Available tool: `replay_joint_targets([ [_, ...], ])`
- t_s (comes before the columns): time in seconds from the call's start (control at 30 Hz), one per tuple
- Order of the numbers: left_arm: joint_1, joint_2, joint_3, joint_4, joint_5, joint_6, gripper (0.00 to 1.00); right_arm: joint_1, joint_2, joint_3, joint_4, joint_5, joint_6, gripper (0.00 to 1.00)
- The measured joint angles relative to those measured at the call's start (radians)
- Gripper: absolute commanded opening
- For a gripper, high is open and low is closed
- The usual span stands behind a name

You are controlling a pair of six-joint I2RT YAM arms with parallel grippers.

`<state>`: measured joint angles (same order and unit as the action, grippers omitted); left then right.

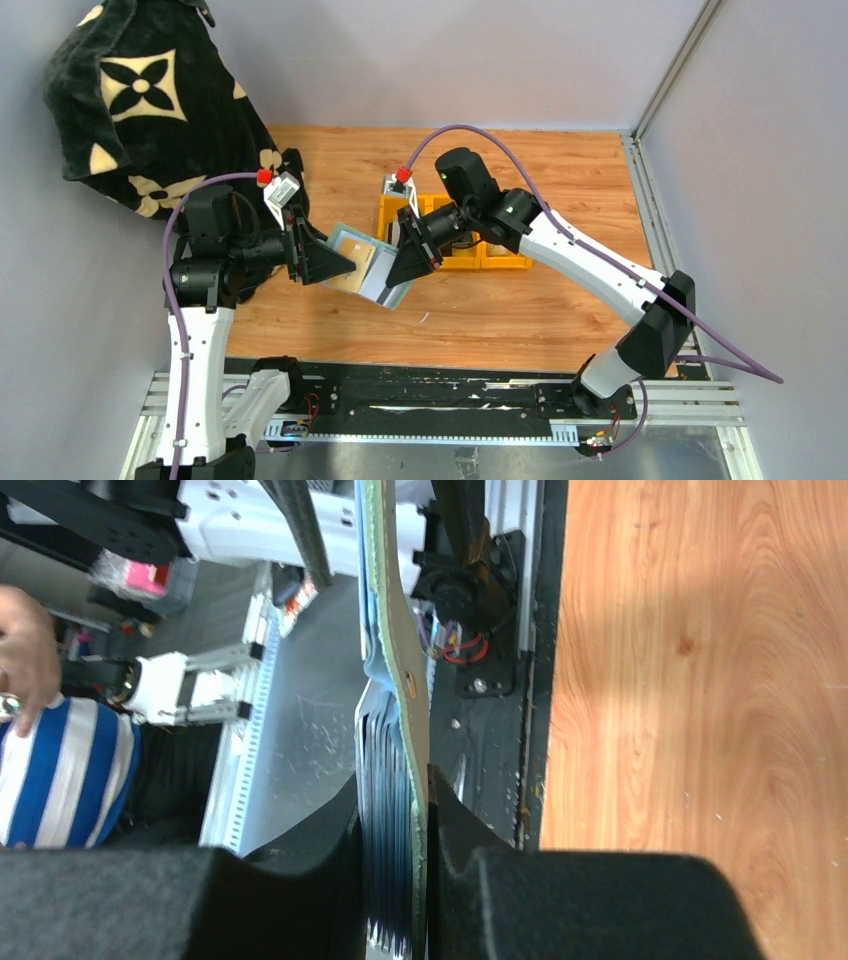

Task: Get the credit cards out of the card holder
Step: Open the card holder at the center of the board, then remove the credit card from the card holder.

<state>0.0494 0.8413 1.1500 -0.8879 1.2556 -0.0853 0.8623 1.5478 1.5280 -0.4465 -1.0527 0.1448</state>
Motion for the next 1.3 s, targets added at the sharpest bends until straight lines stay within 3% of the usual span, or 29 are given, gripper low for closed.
replay_joint_targets([
  [0.13,0.000,0.010,-0.025,0.004,0.021,0.000,0.49,0.008,0.056,0.095,-0.159,0.036,-0.114,0.00],
  [0.27,-0.013,0.005,-0.038,0.003,0.024,-0.005,0.19,0.019,0.089,0.153,-0.248,0.055,-0.172,0.00],
  [0.33,-0.025,-0.001,-0.045,0.005,0.021,0.002,0.07,0.020,0.097,0.170,-0.275,0.060,-0.191,0.07],
  [0.4,-0.030,-0.009,-0.047,0.005,0.015,0.003,0.00,0.020,0.100,0.184,-0.297,0.067,-0.204,0.31],
  [0.43,-0.031,-0.012,-0.047,0.007,0.015,0.003,0.00,0.020,0.101,0.189,-0.303,0.069,-0.211,0.40],
  [0.5,-0.032,-0.013,-0.046,0.010,0.012,0.002,0.00,0.021,0.101,0.198,-0.314,0.076,-0.219,0.49],
  [0.7,-0.033,0.013,-0.031,0.002,-0.037,0.002,0.00,-0.012,0.088,0.209,-0.292,0.131,-0.167,0.53],
  [0.93,-0.034,0.071,0.028,-0.011,-0.202,-0.032,0.00,-0.097,-0.144,-0.019,-0.008,0.237,0.070,0.53],
  [1.07,-0.034,0.072,0.036,0.041,-0.301,-0.142,0.00,-0.083,-0.246,-0.132,0.233,0.238,0.235,0.49],
  [1.3,-0.034,0.009,-0.040,0.188,-0.316,-0.324,0.00,-0.034,-0.142,-0.215,0.587,0.194,0.484,0.49],
])
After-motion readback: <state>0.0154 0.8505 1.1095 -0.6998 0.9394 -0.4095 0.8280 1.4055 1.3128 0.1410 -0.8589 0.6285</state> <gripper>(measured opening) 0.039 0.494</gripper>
